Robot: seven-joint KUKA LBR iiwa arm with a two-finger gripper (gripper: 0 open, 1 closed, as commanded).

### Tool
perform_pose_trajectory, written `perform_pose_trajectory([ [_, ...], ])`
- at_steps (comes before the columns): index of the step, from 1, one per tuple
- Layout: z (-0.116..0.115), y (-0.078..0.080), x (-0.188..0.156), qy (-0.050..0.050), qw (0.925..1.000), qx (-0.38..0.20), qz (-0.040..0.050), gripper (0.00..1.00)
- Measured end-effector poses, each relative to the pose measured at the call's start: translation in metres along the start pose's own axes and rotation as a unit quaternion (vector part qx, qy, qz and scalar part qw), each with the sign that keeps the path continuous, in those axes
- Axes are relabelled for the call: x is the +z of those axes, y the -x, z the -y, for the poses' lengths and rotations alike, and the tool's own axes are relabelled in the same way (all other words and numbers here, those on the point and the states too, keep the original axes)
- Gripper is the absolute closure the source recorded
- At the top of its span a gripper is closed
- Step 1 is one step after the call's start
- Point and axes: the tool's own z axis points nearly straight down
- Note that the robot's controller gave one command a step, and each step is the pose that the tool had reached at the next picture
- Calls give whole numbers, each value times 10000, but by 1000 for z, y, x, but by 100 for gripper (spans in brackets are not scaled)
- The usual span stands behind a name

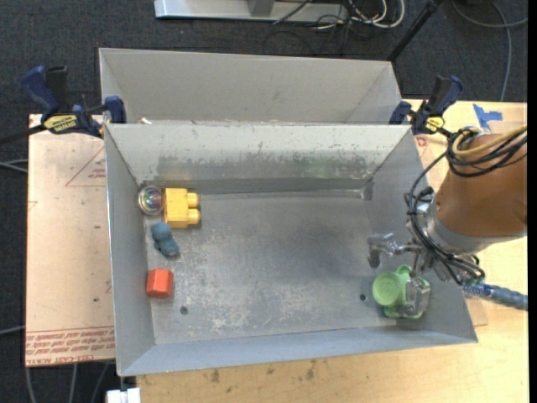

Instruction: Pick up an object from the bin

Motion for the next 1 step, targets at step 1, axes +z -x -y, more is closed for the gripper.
perform_pose_trajectory([
  [1, 19, -4, 56, 29, 9986, 532, -30, 0],
])
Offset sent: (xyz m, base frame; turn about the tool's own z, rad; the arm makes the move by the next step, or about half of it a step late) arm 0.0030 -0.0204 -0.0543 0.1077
